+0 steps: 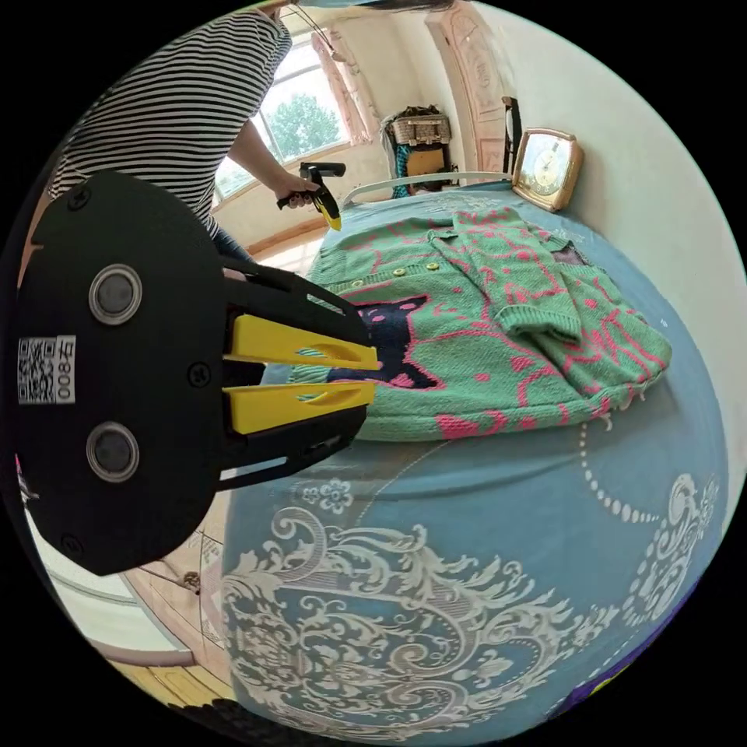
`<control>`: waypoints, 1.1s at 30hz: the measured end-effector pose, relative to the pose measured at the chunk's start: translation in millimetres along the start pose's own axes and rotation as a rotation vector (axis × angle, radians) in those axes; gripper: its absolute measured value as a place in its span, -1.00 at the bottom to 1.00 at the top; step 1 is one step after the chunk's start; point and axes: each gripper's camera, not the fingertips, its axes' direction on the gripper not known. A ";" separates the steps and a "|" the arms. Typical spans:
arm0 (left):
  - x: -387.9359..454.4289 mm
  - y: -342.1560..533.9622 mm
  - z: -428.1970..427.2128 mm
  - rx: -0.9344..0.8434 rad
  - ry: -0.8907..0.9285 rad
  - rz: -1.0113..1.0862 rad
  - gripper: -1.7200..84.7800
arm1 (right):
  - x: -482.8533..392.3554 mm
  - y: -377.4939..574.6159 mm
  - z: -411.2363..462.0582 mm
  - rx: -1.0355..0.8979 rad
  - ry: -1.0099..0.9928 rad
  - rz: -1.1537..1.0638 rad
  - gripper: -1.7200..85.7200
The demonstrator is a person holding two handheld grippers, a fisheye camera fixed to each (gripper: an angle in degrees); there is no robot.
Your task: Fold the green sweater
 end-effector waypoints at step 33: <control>-185.7 -82.9 39.5 -0.123 0.099 0.068 -0.73 | 148.9 -16.4 81.6 -0.091 -0.052 0.202 -0.76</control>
